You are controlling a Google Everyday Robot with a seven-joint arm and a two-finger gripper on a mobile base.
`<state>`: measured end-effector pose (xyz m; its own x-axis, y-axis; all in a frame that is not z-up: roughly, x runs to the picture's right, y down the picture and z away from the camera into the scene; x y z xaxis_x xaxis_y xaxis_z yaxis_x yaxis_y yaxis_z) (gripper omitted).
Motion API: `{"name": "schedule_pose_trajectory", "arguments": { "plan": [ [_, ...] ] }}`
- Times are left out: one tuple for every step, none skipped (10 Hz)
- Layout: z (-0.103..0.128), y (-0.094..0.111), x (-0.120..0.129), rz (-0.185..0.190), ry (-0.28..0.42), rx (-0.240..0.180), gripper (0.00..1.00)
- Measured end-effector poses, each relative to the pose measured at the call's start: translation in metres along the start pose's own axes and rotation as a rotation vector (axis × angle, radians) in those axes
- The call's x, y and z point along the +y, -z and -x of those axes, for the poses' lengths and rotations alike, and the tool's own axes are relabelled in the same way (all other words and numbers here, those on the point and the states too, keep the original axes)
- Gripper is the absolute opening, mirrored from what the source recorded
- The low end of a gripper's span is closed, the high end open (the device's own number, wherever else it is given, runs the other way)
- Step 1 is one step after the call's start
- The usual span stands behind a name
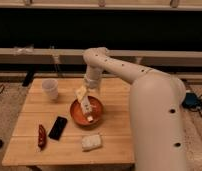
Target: Place the white sponge in the ceramic cup
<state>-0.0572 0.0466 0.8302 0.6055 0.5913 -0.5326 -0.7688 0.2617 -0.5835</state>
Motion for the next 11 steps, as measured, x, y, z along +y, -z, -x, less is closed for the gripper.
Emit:
{"name": "schedule_pose_trajectory", "arguments": {
  "plan": [
    [0.000, 0.000, 0.000, 0.000, 0.000, 0.000, 0.80],
    [0.000, 0.000, 0.000, 0.000, 0.000, 0.000, 0.80],
    [0.000, 0.000, 0.000, 0.001, 0.001, 0.000, 0.80],
    [-0.001, -0.001, -0.001, -0.002, 0.006, 0.000, 0.80],
    [-0.002, 0.001, -0.002, -0.024, 0.042, -0.021, 0.80],
    [-0.005, 0.002, -0.002, -0.044, 0.075, -0.040, 0.80],
    [-0.012, 0.006, 0.001, -0.082, 0.137, -0.077, 0.80],
    [-0.023, 0.008, 0.007, -0.116, 0.193, -0.109, 0.80],
    [-0.036, 0.009, 0.014, -0.146, 0.235, -0.132, 0.80],
    [-0.058, 0.007, 0.025, -0.176, 0.287, -0.150, 0.80],
    [-0.087, 0.000, 0.039, -0.197, 0.339, -0.150, 0.80]
  ]
}}
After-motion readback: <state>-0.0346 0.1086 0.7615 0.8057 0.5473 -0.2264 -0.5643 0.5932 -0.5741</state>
